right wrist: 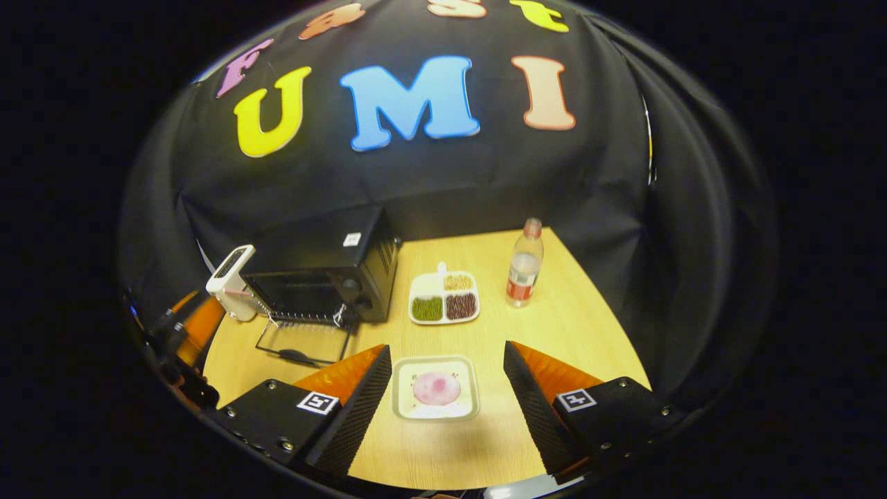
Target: Open the electric oven with the left hand, put the food in, and close the electric oven.
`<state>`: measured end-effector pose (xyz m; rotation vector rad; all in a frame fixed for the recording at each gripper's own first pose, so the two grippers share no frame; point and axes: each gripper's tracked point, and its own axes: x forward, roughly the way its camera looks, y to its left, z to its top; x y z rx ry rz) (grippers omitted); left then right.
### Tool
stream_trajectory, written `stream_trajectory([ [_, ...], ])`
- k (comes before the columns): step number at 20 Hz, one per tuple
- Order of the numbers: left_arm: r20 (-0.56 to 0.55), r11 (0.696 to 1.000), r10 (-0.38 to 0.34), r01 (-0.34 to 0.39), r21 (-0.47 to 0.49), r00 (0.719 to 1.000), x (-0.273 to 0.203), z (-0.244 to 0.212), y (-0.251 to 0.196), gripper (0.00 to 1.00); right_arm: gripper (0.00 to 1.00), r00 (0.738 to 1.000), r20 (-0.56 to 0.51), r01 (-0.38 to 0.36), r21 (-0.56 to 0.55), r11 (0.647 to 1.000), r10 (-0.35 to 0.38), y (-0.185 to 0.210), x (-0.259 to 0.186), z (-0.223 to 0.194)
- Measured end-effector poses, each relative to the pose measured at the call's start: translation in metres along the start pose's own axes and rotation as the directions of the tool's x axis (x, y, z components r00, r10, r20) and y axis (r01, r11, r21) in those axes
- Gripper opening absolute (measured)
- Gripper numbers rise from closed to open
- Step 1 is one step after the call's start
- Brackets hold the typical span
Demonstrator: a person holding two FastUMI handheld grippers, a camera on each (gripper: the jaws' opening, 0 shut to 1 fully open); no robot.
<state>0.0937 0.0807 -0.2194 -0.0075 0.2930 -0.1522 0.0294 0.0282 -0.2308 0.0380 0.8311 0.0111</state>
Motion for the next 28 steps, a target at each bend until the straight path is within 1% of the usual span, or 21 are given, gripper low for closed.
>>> stream_trajectory([
  [2, 0.05, 0.999, -0.022, 0.024, -0.03, 0.998, -0.013, 0.027, -0.005, 0.92, 0.99, 0.989, -0.143, -0.027, 0.055, 0.998, 0.035, -0.008, 0.021, -0.027],
  [3, 0.058, 0.998, -0.027, 0.029, -0.048, 0.998, -0.019, 0.035, -0.007, 0.91, 0.99, 0.974, -0.22, -0.03, 0.086, 0.996, 0.049, -0.013, 0.031, -0.04],
  [4, 0.066, 0.997, -0.027, 0.031, -0.066, 0.997, -0.024, 0.04, -0.01, 0.91, 0.96, 0.961, -0.27, -0.033, 0.114, 0.993, 0.063, -0.019, 0.04, -0.047],
  [5, 0.078, 0.997, -0.019, 0.025, -0.08, 0.997, -0.028, 0.047, -0.01, 0.92, 1.0, 0.946, -0.316, -0.027, 0.132, 0.991, 0.068, -0.027, 0.056, -0.056],
  [7, 0.091, 0.997, 0.013, -0.006, -0.082, 0.996, -0.036, 0.053, -0.01, 0.97, 1.0, 0.919, -0.392, 0.006, 0.112, 0.994, 0.039, -0.046, 0.086, -0.071],
  [8, 0.09, 0.997, 0.036, -0.029, -0.075, 0.995, -0.039, 0.053, -0.01, 0.94, 1.0, 0.907, -0.421, 0.025, 0.085, 0.996, 0.013, -0.055, 0.1, -0.076],
  [9, 0.086, 0.996, 0.06, -0.055, -0.067, 0.994, -0.042, 0.054, -0.01, 0.97, 1.0, 0.894, -0.447, 0.027, 0.057, 0.998, 0.001, -0.062, 0.113, -0.079],
  [10, 0.089, 0.995, 0.081, -0.075, -0.066, 0.993, -0.044, 0.055, -0.013, 0.96, 1.0, 0.883, -0.469, 0.026, 0.031, 0.999, -0.008, -0.065, 0.122, -0.082],
  [11, 0.093, 0.993, 0.099, -0.093, -0.069, 0.991, -0.046, 0.059, -0.017, 1.0, 1.0, 0.872, -0.489, 0.025, 0.011, 1.0, -0.016, -0.069, 0.132, -0.087],
  [12, 0.09, 0.991, 0.118, -0.112, -0.073, 0.989, -0.049, 0.059, -0.02, 0.98, 1.0, 0.863, -0.505, 0.017, -0.005, 1.0, -0.017, -0.069, 0.141, -0.09],
  [13, 0.085, 0.988, 0.139, -0.133, -0.074, 0.987, -0.052, 0.059, -0.023, 1.0, 1.0, 0.854, -0.52, 0.011, -0.017, 1.0, -0.018, -0.069, 0.148, -0.095],
  [15, 0.084, 0.984, 0.17, -0.164, -0.074, 0.982, -0.057, 0.06, -0.032, 0.97, 1.0, 0.834, -0.552, 0.002, -0.039, 0.999, -0.023, -0.069, 0.158, -0.104],
  [17, 0.075, 0.98, 0.195, -0.19, -0.066, 0.978, -0.064, 0.058, -0.041, 0.97, 1.0, 0.823, -0.568, -0.017, -0.048, 0.999, -0.014, -0.064, 0.165, -0.11],
  [18, 0.07, 0.978, 0.206, -0.203, -0.057, 0.976, -0.065, 0.057, -0.044, 1.0, 0.96, 0.818, -0.575, -0.027, -0.056, 0.998, -0.01, -0.064, 0.168, -0.114],
  [19, 0.069, 0.977, 0.212, -0.209, -0.05, 0.975, -0.068, 0.057, -0.047, 0.97, 1.0, 0.812, -0.583, -0.031, -0.075, 0.997, -0.019, -0.066, 0.171, -0.118],
  [20, 0.073, 0.976, 0.217, -0.214, -0.045, 0.973, -0.072, 0.059, -0.051, 0.97, 1.0, 0.808, -0.588, -0.027, -0.102, 0.994, -0.038, -0.067, 0.173, -0.122],
  [23, 0.076, 0.98, 0.2, -0.197, -0.035, 0.977, -0.077, 0.058, -0.057, 1.0, 1.0, 0.806, -0.586, -0.006, -0.142, 0.99, -0.079, -0.071, 0.178, -0.128],
  [24, 0.075, 0.982, 0.19, -0.188, -0.032, 0.979, -0.077, 0.057, -0.055, 1.0, 1.0, 0.8, -0.595, -0.002, -0.136, 0.991, -0.08, -0.07, 0.178, -0.133],
  [25, 0.071, 0.984, 0.18, -0.178, -0.032, 0.981, -0.077, 0.055, -0.053, 0.97, 1.0, 0.803, -0.591, 0.006, -0.117, 0.993, -0.075, -0.066, 0.176, -0.13],
  [26, 0.064, 0.985, 0.168, -0.166, -0.034, 0.984, -0.077, 0.053, -0.049, 0.99, 0.94, 0.806, -0.587, 0.014, -0.112, 0.994, -0.077, -0.065, 0.181, -0.132],
  [28, 0.063, 0.989, 0.143, -0.14, -0.04, 0.988, -0.075, 0.053, -0.042, 1.0, 0.89, 0.806, -0.587, 0.012, -0.107, 0.994, -0.073, -0.062, 0.179, -0.13],
])
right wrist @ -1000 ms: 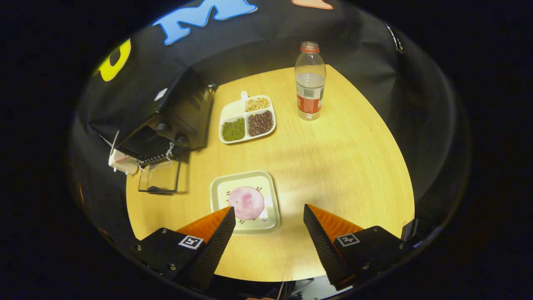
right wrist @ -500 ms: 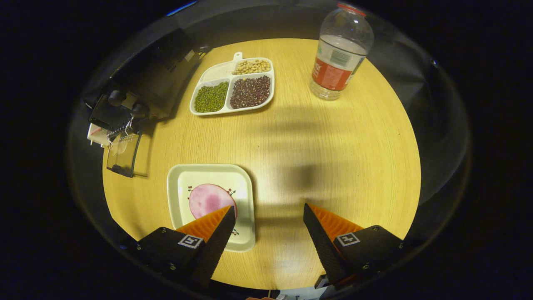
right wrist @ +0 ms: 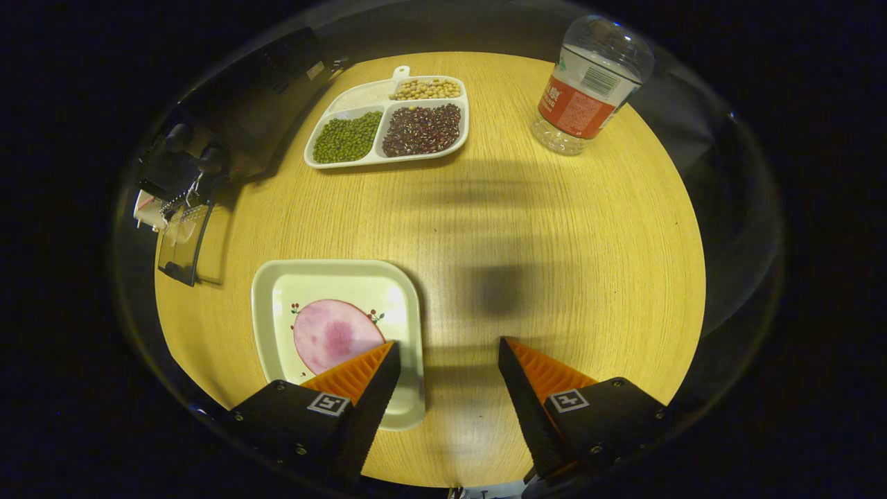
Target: Open the electric oven with the left hand, put the food in, and close the electric oven.
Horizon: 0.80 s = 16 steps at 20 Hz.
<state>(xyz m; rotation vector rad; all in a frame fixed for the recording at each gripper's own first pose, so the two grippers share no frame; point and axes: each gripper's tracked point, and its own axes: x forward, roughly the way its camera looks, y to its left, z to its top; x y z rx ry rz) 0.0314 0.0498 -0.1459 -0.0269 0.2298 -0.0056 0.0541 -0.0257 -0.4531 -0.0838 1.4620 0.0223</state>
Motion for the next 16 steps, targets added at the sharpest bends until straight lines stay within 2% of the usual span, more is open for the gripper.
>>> stream_trajectory([
  [1, -0.001, 1.0, -0.006, 0.006, 0.002, 1.0, 0.002, 0.0, 0.005, 1.0, 0.86, 1.0, 0.004, -0.01, -0.005, 1.0, 0.01, 0.003, -0.001, 0.001],
  [2, 0.0, 1.0, -0.01, 0.01, 0.003, 1.0, 0.003, 0.0, 0.01, 0.97, 0.73, 1.0, 0.01, -0.027, -0.012, 1.0, 0.028, 0.009, 0.001, 0.002],
  [3, 0.004, 1.0, -0.017, 0.017, 0.0, 1.0, 0.004, 0.002, 0.014, 0.91, 0.54, 0.998, 0.007, -0.056, 0.013, 0.998, 0.056, 0.014, 0.0, 0.001],
  [4, 0.006, 1.0, -0.024, 0.024, -0.006, 1.0, 0.006, 0.002, 0.015, 0.91, 0.34, 0.997, -0.02, -0.074, 0.028, 0.997, 0.075, 0.015, -0.001, -0.002],
  [5, 0.004, 1.0, -0.028, 0.028, -0.01, 1.0, 0.008, 0.002, 0.018, 0.97, 0.14, 0.996, -0.001, -0.086, 0.049, 0.995, 0.086, 0.011, 0.004, -0.003],
  [6, 0.003, 0.999, -0.032, 0.032, -0.013, 0.999, 0.008, 0.002, 0.021, 0.94, 0.02, 0.994, -0.023, -0.109, 0.078, 0.991, 0.111, 0.012, 0.001, -0.01],
  [7, 0.004, 0.999, -0.036, 0.036, -0.015, 0.999, 0.01, 0.004, 0.023, 0.91, 0.02, 0.992, 0.003, -0.125, 0.096, 0.987, 0.125, 0.011, -0.002, -0.009],
  [11, 0.006, 0.999, -0.038, 0.038, -0.016, 0.999, 0.016, 0.01, 0.031, 0.91, 0.01, 0.98, 0.04, -0.199, 0.135, 0.971, 0.195, 0.011, -0.003, -0.013],
  [13, 0.001, 0.999, -0.033, 0.033, -0.016, 0.999, 0.019, 0.011, 0.036, 0.92, 0.01, 0.957, 0.079, -0.289, 0.202, 0.936, 0.278, 0.014, -0.005, -0.017],
  [16, -0.001, 1.0, -0.026, 0.026, -0.008, 1.0, 0.021, 0.014, 0.041, 0.92, 0.01, 0.911, 0.137, -0.412, 0.308, 0.858, 0.388, 0.02, -0.006, -0.027],
])
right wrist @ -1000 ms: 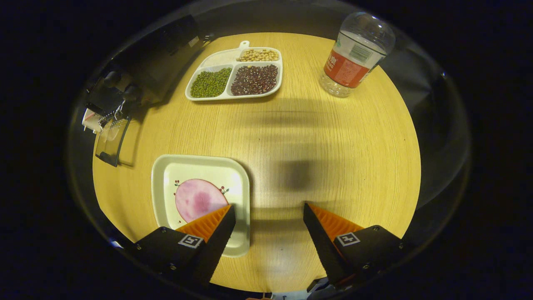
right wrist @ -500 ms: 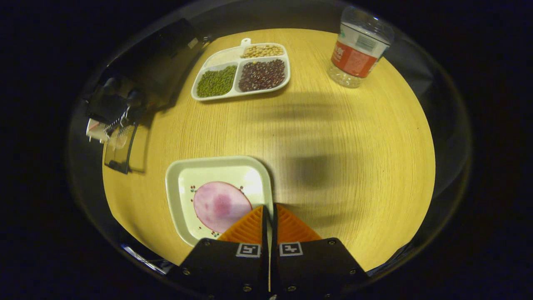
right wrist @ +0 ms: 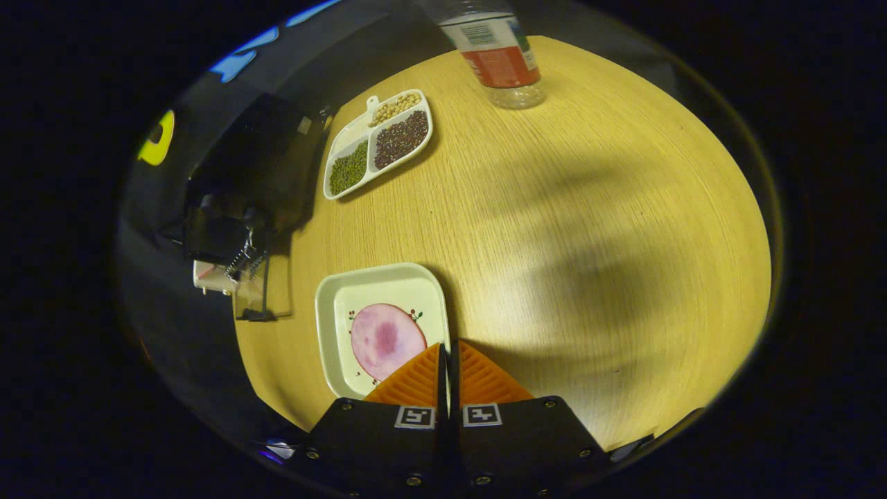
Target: Open the electric oven with the left hand, put the food in, and close the electric oven.
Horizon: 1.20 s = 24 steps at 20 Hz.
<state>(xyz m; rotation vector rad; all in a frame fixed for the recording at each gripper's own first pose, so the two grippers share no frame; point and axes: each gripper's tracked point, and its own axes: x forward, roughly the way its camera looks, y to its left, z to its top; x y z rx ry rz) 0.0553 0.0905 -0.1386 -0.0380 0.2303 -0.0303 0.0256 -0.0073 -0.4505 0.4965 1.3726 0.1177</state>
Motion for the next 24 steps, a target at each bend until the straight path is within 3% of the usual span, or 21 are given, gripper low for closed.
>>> stream_trajectory([
  [5, -0.013, 1.0, -0.004, 0.004, 0.009, 1.0, 0.006, 0.0, -0.001, 0.92, 0.0, 0.986, 0.042, -0.165, 0.166, 0.972, 0.16, 0.002, -0.005, -0.008],
  [6, -0.014, 1.0, -0.007, 0.007, 0.01, 1.0, 0.005, 0.001, -0.002, 0.98, 0.0, 0.979, 0.06, -0.202, 0.198, 0.959, 0.194, 0.004, -0.007, -0.01],
  [8, -0.011, 1.0, -0.012, 0.012, 0.015, 1.0, 0.006, 0.004, -0.005, 0.98, 0.0, 0.96, 0.099, -0.28, 0.248, 0.927, 0.263, 0.012, -0.008, -0.009],
  [10, -0.013, 1.0, -0.018, 0.018, 0.021, 1.0, 0.008, 0.004, -0.008, 1.0, 0.0, 0.947, 0.136, -0.319, 0.283, 0.905, 0.291, 0.011, -0.01, -0.01],
  [13, -0.011, 0.999, -0.026, 0.027, 0.028, 1.0, 0.01, 0.008, -0.012, 0.95, 0.0, 0.922, 0.191, -0.384, 0.331, 0.862, 0.338, 0.015, -0.014, -0.011],
  [15, -0.006, 0.999, -0.033, 0.033, 0.036, 0.999, 0.009, 0.012, -0.015, 0.92, 0.0, 0.907, 0.213, -0.416, 0.341, 0.843, 0.362, 0.017, -0.015, -0.012],
  [16, -0.004, 0.999, -0.036, 0.036, 0.038, 0.999, 0.01, 0.011, -0.015, 0.98, 0.0, 0.899, 0.228, -0.433, 0.339, 0.835, 0.373, 0.019, -0.016, -0.011],
  [17, -0.003, 0.998, -0.039, 0.039, 0.04, 0.999, 0.012, 0.012, -0.017, 0.92, 0.0, 0.895, 0.235, -0.44, 0.337, 0.832, 0.379, 0.021, -0.018, -0.013],
  [18, -0.002, 0.998, -0.041, 0.041, 0.042, 0.999, 0.012, 0.012, -0.017, 0.92, 0.0, 0.887, 0.249, -0.455, 0.334, 0.825, 0.388, 0.024, -0.021, -0.012],
  [19, 0.0, 0.998, -0.044, 0.044, 0.045, 0.999, 0.012, 0.013, -0.017, 0.98, 0.0, 0.883, 0.257, -0.463, 0.328, 0.824, 0.394, 0.027, -0.023, -0.014],
  [21, 0.005, 0.997, -0.052, 0.052, 0.05, 0.999, 0.013, 0.015, -0.018, 0.92, 0.0, 0.867, 0.275, -0.489, 0.315, 0.813, 0.415, 0.038, -0.031, -0.015],
  [24, 0.019, 0.997, -0.058, 0.057, 0.049, 0.998, 0.013, 0.019, -0.013, 0.91, 0.01, 0.848, 0.296, -0.518, 0.282, 0.807, 0.441, 0.059, -0.045, -0.02],
])
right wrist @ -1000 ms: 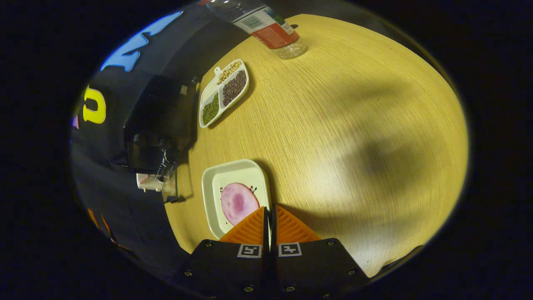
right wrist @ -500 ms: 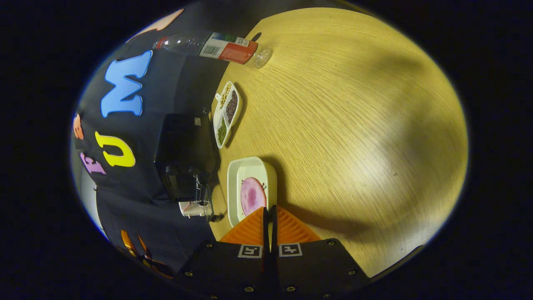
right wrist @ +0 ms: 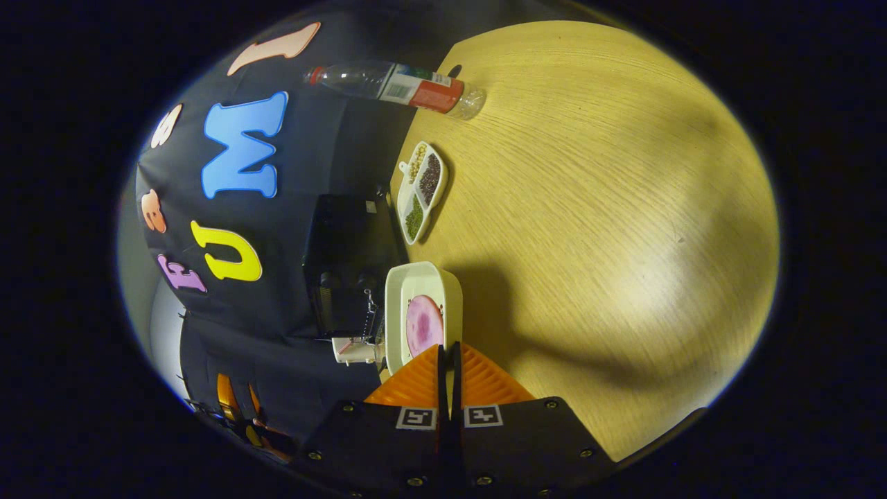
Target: Open the electric oven with the left hand, put the food in, and close the electric oven.
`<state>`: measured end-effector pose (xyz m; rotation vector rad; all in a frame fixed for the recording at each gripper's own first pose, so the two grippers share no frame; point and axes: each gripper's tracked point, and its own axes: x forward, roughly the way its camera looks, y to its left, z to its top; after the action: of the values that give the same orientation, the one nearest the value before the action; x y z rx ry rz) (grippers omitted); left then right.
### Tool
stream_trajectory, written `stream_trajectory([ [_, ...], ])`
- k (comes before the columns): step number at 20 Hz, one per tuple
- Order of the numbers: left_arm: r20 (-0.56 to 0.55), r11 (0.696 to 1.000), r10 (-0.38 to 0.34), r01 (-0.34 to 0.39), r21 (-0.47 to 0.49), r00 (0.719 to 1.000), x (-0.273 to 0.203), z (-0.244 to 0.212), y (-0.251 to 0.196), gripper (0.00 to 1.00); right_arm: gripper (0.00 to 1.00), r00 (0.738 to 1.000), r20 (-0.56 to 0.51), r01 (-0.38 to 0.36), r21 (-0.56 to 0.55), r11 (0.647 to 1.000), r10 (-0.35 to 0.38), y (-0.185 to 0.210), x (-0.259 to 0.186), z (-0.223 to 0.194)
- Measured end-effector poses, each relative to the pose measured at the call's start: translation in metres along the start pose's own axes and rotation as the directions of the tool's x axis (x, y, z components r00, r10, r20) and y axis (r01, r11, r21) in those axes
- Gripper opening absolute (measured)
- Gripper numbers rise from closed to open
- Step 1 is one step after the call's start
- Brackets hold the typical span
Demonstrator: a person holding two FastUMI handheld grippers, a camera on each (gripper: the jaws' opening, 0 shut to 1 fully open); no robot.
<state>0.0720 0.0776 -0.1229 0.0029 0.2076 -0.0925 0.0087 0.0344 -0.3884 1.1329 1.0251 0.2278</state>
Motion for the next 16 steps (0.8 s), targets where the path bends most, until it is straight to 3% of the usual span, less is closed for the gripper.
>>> stream_trajectory([
  [2, 0.013, 1.0, 0.002, -0.002, -0.006, 1.0, -0.001, 0.004, 0.006, 0.91, 0.0, 1.0, 0.01, -0.017, -0.013, 1.0, 0.017, 0.017, 0.0, -0.009],
  [5, 0.044, 1.0, 0.019, -0.019, -0.002, 0.999, -0.004, 0.012, 0.023, 1.0, 0.01, 0.999, 0.031, -0.023, -0.033, 0.999, 0.024, 0.043, 0.004, -0.025],
  [7, 0.055, 1.0, 0.018, -0.018, -0.001, 0.998, -0.008, 0.013, 0.033, 0.91, 0.01, 0.999, 0.036, -0.025, -0.06, 0.998, 0.027, 0.063, 0.011, -0.04],
  [12, 0.061, 0.999, 0.046, -0.045, -0.021, 0.997, -0.02, 0.01, 0.073, 1.0, 0.0, 0.999, 0.03, -0.015, -0.089, 0.996, 0.018, 0.105, 0.06, -0.076],
  [13, 0.069, 0.998, 0.06, -0.059, -0.018, 0.996, -0.025, 0.012, 0.084, 1.0, 0.01, 0.999, 0.03, -0.006, -0.09, 0.996, 0.009, 0.11, 0.071, -0.082],
  [14, 0.075, 0.997, 0.073, -0.072, -0.014, 0.995, -0.03, 0.013, 0.093, 0.92, 0.01, 0.999, 0.035, -0.004, -0.084, 0.996, 0.007, 0.116, 0.082, -0.086],
  [16, 0.085, 0.996, 0.091, -0.091, -0.012, 0.992, -0.039, 0.016, 0.109, 0.91, 0.0, 0.998, 0.055, 0.009, -0.066, 0.998, -0.006, 0.125, 0.105, -0.091],
])
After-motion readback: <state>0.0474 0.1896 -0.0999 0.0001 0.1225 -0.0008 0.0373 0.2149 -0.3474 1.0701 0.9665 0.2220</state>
